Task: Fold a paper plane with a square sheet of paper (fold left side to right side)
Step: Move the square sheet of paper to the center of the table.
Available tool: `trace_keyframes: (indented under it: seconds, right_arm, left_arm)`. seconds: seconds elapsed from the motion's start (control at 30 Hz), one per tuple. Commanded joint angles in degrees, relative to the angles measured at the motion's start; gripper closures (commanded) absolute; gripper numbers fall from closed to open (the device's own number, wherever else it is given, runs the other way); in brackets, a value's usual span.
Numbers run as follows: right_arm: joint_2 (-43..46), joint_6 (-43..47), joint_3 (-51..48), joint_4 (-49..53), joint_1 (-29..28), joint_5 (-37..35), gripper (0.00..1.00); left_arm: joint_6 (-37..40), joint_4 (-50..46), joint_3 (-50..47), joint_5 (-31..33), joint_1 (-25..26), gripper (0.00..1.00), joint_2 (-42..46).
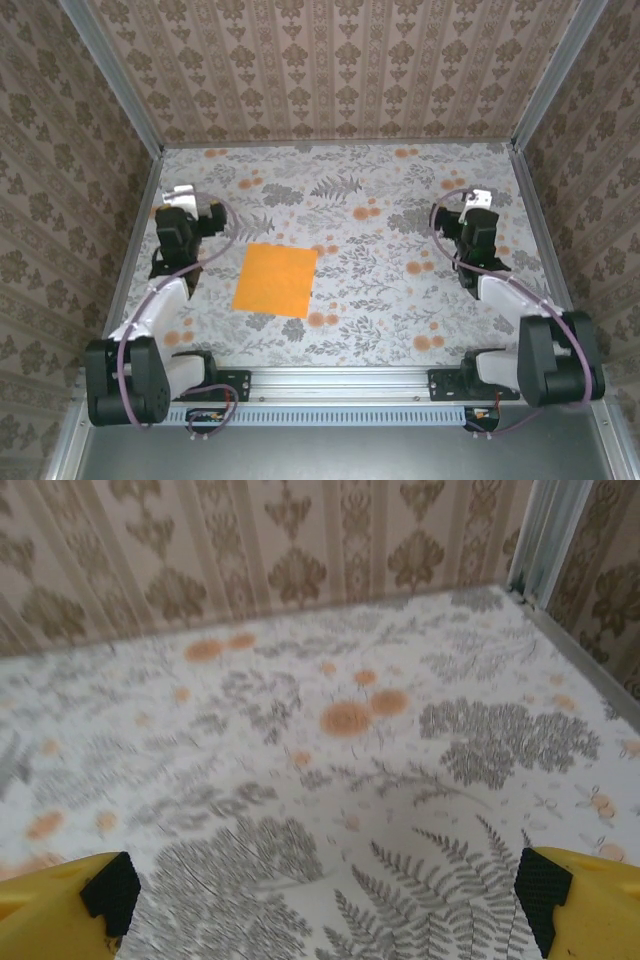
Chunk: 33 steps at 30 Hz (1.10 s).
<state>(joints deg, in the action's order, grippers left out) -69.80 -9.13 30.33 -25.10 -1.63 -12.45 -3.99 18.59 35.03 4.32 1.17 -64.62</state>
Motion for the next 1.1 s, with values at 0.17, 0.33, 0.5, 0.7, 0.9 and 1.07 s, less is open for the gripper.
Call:
trace_keyframes:
  seconds: [0.17,0.33,0.5,0.7,0.9,1.07]
  right_arm:
    - [6.58,-13.13,9.44,27.87,-3.07,4.71,0.0]
    - [3.87,-15.06,13.66,35.44,-12.58,2.25,0.0]
    - [-3.78,-16.72,17.49,39.68,-23.52,0.08,0.0]
    - [-15.75,-18.6,24.48,41.15,-32.98,-0.74,0.0]
    - [-28.36,-21.6,35.62,43.36,-39.82,0.49,0.0]
    - [-35.18,-23.8,42.23,44.64,-42.4,-0.03,0.0]
  left_arm:
    - [-18.0,-28.07,9.93,-13.19,4.52,0.03,1.69]
    - [-20.94,-39.14,14.14,-20.19,11.92,0.13,-3.19]
    - [-24.31,-41.23,10.92,-19.5,19.18,0.2,-4.82]
    - [-28.53,-41.02,7.15,-23.28,20.59,0.36,-8.64]
    - [-28.53,-49.28,6.91,-15.98,20.21,0.42,-8.92]
    - [-28.9,-45.98,3.73,-19.22,18.79,0.42,-10.26]
